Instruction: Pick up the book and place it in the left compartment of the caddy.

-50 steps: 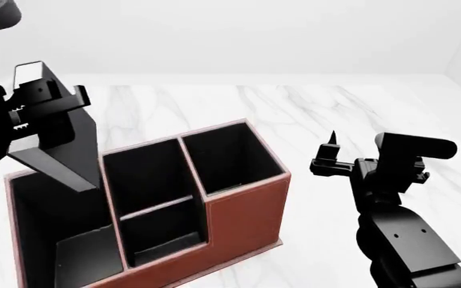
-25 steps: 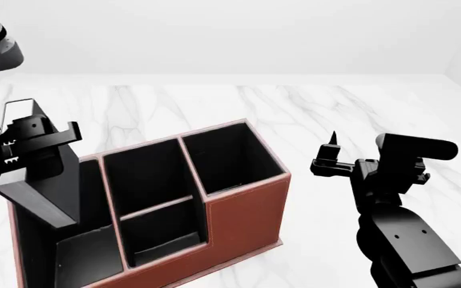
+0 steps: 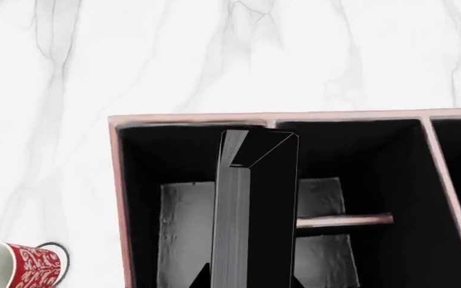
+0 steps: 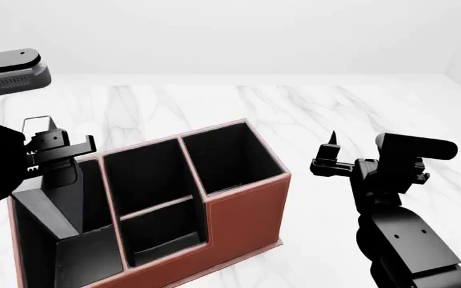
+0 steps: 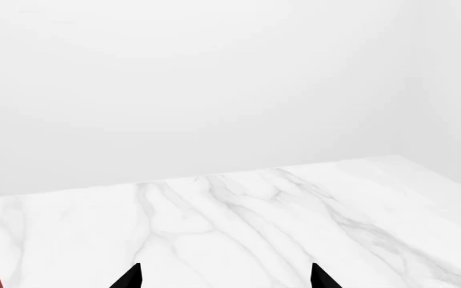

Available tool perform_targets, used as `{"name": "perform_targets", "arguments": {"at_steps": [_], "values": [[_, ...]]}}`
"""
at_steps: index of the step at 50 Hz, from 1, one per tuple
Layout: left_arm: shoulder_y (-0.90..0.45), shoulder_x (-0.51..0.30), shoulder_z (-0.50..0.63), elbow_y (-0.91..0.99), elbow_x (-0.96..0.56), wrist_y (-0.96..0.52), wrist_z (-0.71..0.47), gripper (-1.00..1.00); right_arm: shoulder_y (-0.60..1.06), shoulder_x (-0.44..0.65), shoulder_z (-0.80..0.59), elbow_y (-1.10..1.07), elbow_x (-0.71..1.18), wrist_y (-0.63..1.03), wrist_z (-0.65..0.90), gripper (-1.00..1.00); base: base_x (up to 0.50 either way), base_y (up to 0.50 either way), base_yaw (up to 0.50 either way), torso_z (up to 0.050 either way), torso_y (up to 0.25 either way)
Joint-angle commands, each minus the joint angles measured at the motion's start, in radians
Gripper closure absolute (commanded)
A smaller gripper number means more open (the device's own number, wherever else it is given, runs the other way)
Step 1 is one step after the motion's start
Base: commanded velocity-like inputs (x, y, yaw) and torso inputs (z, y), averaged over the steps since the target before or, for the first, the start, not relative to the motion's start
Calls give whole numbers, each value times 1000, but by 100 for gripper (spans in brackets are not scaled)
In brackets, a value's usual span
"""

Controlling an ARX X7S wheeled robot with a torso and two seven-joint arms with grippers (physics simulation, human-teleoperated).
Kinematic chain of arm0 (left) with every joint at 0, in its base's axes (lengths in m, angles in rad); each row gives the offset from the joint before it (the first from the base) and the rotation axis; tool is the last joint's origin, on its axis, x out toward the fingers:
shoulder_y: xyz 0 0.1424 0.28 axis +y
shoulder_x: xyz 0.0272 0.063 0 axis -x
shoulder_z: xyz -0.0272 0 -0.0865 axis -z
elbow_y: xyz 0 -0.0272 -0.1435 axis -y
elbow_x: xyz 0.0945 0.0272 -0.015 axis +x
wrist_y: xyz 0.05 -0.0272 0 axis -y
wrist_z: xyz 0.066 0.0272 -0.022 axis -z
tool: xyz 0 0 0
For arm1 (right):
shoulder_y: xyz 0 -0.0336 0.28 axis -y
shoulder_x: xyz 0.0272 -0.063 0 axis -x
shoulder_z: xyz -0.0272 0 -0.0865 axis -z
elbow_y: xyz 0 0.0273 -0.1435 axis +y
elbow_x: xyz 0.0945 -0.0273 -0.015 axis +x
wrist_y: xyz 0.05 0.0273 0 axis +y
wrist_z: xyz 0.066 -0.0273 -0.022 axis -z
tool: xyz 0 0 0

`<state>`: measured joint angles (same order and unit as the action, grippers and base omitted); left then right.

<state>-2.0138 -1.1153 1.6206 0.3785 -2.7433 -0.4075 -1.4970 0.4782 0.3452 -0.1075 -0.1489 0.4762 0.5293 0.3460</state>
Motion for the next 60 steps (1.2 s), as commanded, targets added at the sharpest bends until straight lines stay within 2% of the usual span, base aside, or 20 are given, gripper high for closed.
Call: {"name": "perform_targets", "arguments": {"at_steps": [1,11,32,60], "values": [[-7,10,28,-29,21,10,13,100,-1,1,-2,5,2,-5,0,-100,0,0,0,0,0],[50,7,72,-28,49,24,29,100,-4,4,-3,-2,5,-3,4,-100,0,0,0,1,1],[122,63,104,-136,120,2,147,100,-6,7,-2,0,13,-11,5,-100,0,0,0,0,1],[216,37,139,-148,157,35,204,100,-8,11,-3,2,19,-16,8,-100,0,0,0,0,1]]}}
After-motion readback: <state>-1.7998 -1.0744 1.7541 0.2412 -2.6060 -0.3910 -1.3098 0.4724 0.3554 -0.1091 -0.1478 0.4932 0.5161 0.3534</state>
